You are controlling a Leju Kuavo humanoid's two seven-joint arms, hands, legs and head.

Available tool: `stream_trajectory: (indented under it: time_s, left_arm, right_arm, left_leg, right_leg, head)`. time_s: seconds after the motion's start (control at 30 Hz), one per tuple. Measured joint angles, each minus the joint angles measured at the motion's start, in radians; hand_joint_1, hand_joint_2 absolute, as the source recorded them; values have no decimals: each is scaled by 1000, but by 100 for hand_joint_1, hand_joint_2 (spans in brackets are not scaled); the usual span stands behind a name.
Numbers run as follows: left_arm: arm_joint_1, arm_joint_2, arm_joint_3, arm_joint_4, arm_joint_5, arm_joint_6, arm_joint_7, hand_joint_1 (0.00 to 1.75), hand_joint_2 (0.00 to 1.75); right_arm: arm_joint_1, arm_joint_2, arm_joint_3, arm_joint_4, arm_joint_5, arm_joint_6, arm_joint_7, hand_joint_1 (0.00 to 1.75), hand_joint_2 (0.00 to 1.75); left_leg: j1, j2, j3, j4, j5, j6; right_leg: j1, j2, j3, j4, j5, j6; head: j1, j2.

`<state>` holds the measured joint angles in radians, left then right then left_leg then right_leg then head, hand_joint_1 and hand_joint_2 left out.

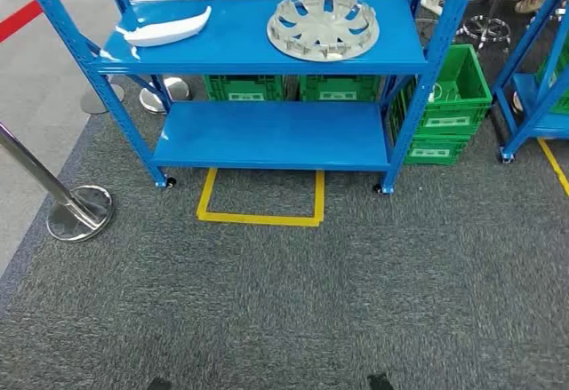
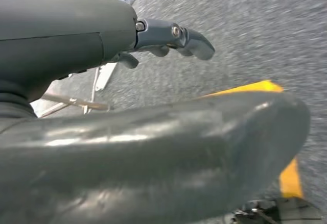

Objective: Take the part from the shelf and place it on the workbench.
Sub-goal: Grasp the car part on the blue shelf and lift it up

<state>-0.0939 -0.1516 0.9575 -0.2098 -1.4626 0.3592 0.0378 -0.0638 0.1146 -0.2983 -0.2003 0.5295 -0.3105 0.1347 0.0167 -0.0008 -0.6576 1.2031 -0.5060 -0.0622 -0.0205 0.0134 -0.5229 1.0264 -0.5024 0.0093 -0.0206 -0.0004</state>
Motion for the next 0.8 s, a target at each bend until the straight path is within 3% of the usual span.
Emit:
stream_trajectory:
  time_s: [0.1, 0.13, 0.17, 0.27, 0.3, 0.4, 0.43, 0.5, 0.57, 0.63, 0.67, 0.7, 0.77, 0.8]
  left_arm:
    - [5, -1, 0, 0, -1, 0, 0, 0, 0]
    - [7, -2, 0, 0, -2, 0, 0, 0, 0]
    - [9, -2, 1, 0, -2, 0, 1, 0, 0]
    - [11, -1, 1, 0, -3, 0, 1, 0, 0]
    - [11, -1, 1, 0, -3, 0, 1, 0, 0]
    - [8, -4, 2, 0, -3, 1, 0, 0, 0]
    - [8, -5, 2, 0, -3, 2, 0, 0, 0]
    - [7, -5, 2, 0, -3, 4, -2, 0, 0]
    - [6, -6, 2, 0, -3, 6, -4, 0, 0]
    - [8, -6, 2, 0, -3, 6, -6, 0, 0]
    - [9, -6, 2, 0, -2, 6, -6, 0, 0]
    - [10, -6, 2, 0, -2, 7, -6, 0, 0]
    - [9, -7, 2, 1, -1, 8, -8, 0, 0]
    - [7, -7, 2, 1, 1, 9, -11, 0, 0]
  right_arm:
    - [3, 0, 0, 0, 0, 0, 1, 0, 0]
    - [4, 0, 0, 0, 0, 0, 1, 0, 0]
    - [6, 0, 0, 0, 0, 0, 2, 0, 0]
    - [8, 0, 0, 1, 2, 0, 2, 0, 0]
    - [7, 0, 0, 1, 2, 0, 2, 0, 0]
    - [3, -1, -1, 1, 6, 0, 2, 0, 0]
    - [1, -1, -1, 1, 8, 0, 1, 0, 0]
    - [-3, -1, -1, 1, 10, 0, 0, 0, 0]
    - [-2, -1, -1, 2, 11, 0, -1, 0, 0]
    - [4, -1, -3, 2, 11, 1, -2, 0, 0]
    - [8, -1, -4, 2, 11, 1, -2, 0, 0]
    - [10, -1, -5, 3, 11, 1, -2, 0, 0]
    - [13, -1, -9, 6, 11, 0, -3, 0, 0]
    - [11, -1, -11, 7, 11, 0, -2, 0, 0]
  left_leg:
    - [0, 0, -72, 62, -42, 1]
    - [0, 0, -88, 55, -42, 3]
    - [-1, 0, -92, 25, -25, 5]
    - [-4, 0, -72, -134, 131, 19]
    - [-6, -1, -65, -171, 165, 23]
    - [-3, -7, -34, -197, 150, 35]
    - [-2, -8, -19, -199, 141, 41]
    - [-6, -8, 13, -200, 119, 53]
    - [-12, -7, 46, -200, 90, 62]
    - [-18, -9, 88, -200, 57, 69]
    - [-20, -11, 111, -200, 40, 71]
    - [-22, -12, 134, -201, 24, 72]
    - [-25, -14, 174, -201, -6, 69]
    - [-25, -15, 189, -203, -18, 65]
  right_leg:
    - [1, 7, 24, -2, -21, -1]
    - [1, 11, 40, -2, -34, 0]
    - [0, 14, 57, -3, -47, 2]
    - [3, 19, 100, -9, -92, 14]
    - [6, 20, 117, -20, -106, 19]
    - [10, 18, 155, -24, -101, 36]
    - [10, 14, 146, 10, -89, 40]
    - [10, 2, 82, 120, -92, 45]
    - [14, -5, -13, 225, -153, 43]
    - [20, -5, -76, 238, -219, 36]
    - [24, -5, -91, 207, -215, 31]
    - [28, -5, -99, 160, -173, 23]
    - [37, -7, -104, 72, -37, 6]
    - [42, -7, -99, 47, 13, -1]
  head:
    - [-1, 0]
    - [-2, 0]
    - [-2, 0]
    - [-7, 0]
    - [-7, 0]
    - [-2, 0]
    - [0, 0]
    - [4, 0]
    - [7, 0]
    - [8, 0]
    - [9, 0]
    - [9, 0]
    - [8, 0]
    - [6, 0]
